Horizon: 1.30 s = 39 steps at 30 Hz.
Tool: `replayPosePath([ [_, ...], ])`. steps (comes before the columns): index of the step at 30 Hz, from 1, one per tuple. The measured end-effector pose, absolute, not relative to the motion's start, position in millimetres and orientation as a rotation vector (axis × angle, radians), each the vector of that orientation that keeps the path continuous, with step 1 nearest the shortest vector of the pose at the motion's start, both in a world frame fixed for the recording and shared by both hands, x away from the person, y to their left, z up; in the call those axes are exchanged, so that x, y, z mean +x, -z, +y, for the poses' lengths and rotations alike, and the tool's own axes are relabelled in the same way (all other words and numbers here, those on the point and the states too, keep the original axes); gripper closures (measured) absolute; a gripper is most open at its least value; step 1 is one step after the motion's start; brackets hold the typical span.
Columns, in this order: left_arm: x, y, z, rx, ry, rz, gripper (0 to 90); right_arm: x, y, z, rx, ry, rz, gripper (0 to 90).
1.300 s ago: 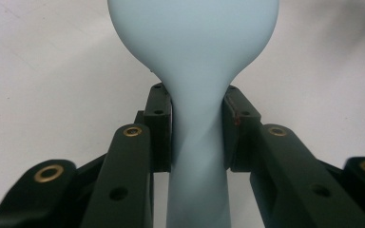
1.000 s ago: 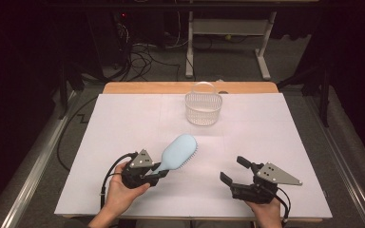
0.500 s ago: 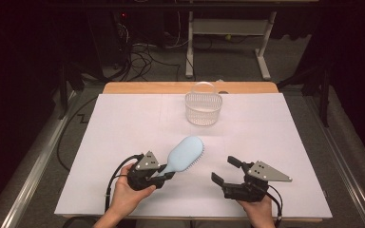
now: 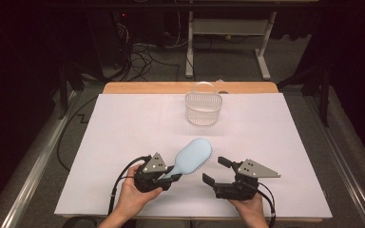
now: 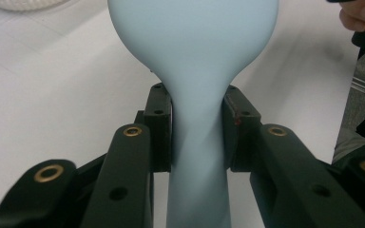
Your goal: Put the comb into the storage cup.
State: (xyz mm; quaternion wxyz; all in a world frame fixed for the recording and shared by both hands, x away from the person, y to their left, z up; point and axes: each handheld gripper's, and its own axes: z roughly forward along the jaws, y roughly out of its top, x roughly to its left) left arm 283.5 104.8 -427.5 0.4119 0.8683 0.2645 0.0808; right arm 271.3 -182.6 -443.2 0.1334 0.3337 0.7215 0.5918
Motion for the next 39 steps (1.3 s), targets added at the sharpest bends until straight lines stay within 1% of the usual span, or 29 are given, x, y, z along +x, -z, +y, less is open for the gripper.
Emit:
replayPosePath([
  [27, 278, 428, 81, 2.208, -0.192, 0.582, 69.0, 286, 449, -156, 1.042, -1.753, 2.159, 15.0],
  [39, 277, 425, 76, 2.200, -0.193, 0.568, 68.9, 289, 447, -153, 1.060, -1.775, 2.138, 17.0],
])
